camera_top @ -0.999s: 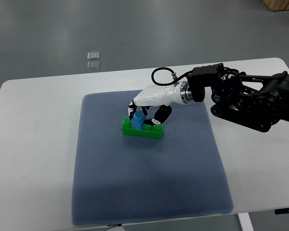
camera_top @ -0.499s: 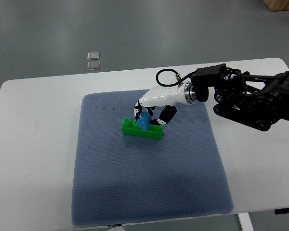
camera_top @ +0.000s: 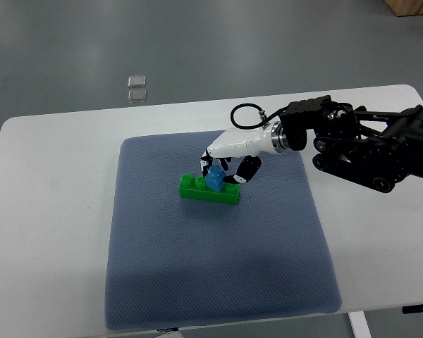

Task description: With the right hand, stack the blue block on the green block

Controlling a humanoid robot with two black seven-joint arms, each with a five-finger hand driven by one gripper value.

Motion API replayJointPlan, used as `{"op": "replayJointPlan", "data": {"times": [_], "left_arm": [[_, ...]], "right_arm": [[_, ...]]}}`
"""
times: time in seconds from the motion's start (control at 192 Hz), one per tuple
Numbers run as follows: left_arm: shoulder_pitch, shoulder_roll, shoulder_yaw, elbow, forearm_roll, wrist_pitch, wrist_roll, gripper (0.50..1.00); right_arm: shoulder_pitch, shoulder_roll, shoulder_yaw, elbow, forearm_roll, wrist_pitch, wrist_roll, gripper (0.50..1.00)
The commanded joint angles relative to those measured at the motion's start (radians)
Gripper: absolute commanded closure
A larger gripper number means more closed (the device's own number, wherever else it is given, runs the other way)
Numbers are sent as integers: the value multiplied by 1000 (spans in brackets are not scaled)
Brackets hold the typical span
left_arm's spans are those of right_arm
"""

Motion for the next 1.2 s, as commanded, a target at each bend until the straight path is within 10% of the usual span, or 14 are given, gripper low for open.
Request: {"op": "replayJointPlan", "data": {"times": [0.0, 0.734, 1.009, 1.197], "left_arm": [[0, 0, 0, 1, 0, 0, 0, 500], [0, 0, 0, 1, 0, 0, 0, 500], [0, 0, 0, -1, 0, 0, 0, 500], [0, 0, 0, 1, 0, 0, 0, 500]], "right_arm": [[-2, 1, 0, -3, 0, 0, 0, 1000], [-37, 42, 0, -32, 0, -11, -9, 1000], [-22, 27, 2, -32, 5, -16, -14, 758], [-18, 24, 11, -14, 14, 23, -17, 713]]}}
